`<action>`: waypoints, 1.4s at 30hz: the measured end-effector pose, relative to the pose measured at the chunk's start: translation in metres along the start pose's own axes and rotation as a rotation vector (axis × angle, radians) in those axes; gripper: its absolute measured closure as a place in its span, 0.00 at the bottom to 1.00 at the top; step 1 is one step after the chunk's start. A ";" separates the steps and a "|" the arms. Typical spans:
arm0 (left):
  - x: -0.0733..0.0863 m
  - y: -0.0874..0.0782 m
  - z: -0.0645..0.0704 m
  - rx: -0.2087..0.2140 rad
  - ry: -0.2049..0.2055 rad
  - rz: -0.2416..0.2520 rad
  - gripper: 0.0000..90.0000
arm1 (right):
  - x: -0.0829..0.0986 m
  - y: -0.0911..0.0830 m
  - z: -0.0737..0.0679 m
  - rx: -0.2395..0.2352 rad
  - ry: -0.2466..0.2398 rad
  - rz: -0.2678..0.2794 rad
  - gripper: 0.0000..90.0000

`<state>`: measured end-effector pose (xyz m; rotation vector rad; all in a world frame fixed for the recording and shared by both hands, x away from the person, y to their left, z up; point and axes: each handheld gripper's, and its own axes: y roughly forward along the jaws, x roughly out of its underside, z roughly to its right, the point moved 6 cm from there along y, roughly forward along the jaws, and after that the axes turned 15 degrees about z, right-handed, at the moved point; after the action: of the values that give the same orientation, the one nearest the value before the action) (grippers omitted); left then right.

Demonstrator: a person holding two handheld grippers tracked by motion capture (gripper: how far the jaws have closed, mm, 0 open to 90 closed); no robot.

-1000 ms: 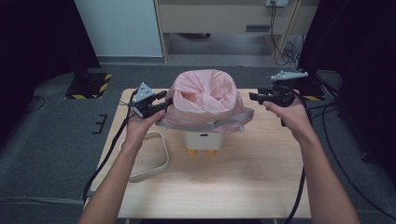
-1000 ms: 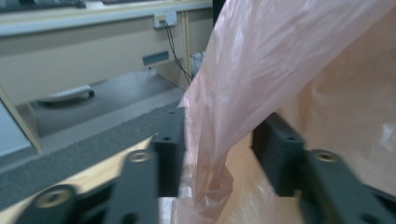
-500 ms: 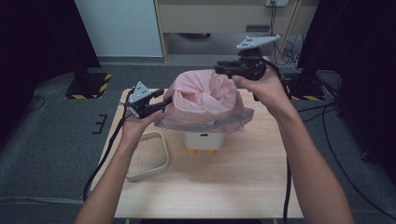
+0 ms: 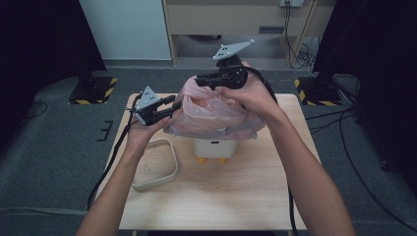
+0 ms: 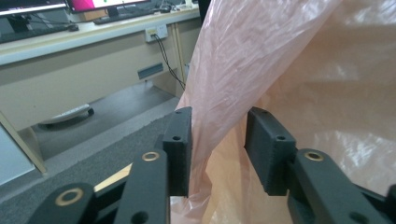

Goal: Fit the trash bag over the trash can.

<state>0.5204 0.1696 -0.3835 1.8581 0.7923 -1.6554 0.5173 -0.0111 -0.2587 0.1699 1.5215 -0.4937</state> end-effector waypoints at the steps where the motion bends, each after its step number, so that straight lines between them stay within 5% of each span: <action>1: 0.000 0.001 0.000 0.000 -0.001 -0.002 0.71 | 0.002 0.002 -0.001 -0.005 -0.004 -0.007 0.89; 7: 0.000 0.007 0.002 0.019 -0.020 -0.019 0.85 | 0.011 0.010 -0.008 -0.057 -0.013 -0.043 0.90; 12: -0.001 0.011 -0.003 -0.011 -0.058 -0.017 0.98 | 0.017 0.013 -0.015 -0.097 -0.030 -0.073 0.92; 18: -0.003 0.012 -0.014 -0.082 -0.111 -0.017 1.00 | 0.022 0.014 -0.020 -0.122 -0.046 -0.117 0.93; 24: -0.005 0.013 -0.014 -0.090 -0.113 -0.011 0.99 | 0.028 0.018 -0.022 -0.130 -0.058 -0.190 0.92; 27: -0.006 0.011 -0.010 -0.087 -0.096 -0.010 0.95 | 0.034 0.022 -0.020 -0.099 -0.071 -0.257 0.89; 31: -0.007 0.008 -0.008 -0.098 -0.078 0.000 0.79 | 0.035 0.024 -0.019 -0.073 -0.070 -0.271 0.83; 33: -0.010 0.004 -0.006 -0.107 -0.037 0.011 0.65 | 0.036 0.026 -0.017 -0.051 -0.075 -0.285 0.73; 36: -0.012 0.001 -0.005 -0.105 -0.038 0.009 0.51 | 0.038 0.028 -0.017 -0.043 -0.083 -0.297 0.68; 42: -0.017 -0.012 -0.004 -0.102 -0.031 0.000 0.41 | 0.039 0.031 -0.014 -0.027 -0.102 -0.296 0.54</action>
<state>0.5133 0.1792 -0.3657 1.7583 0.8474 -1.6088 0.5160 0.0143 -0.3042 -0.1027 1.4588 -0.7054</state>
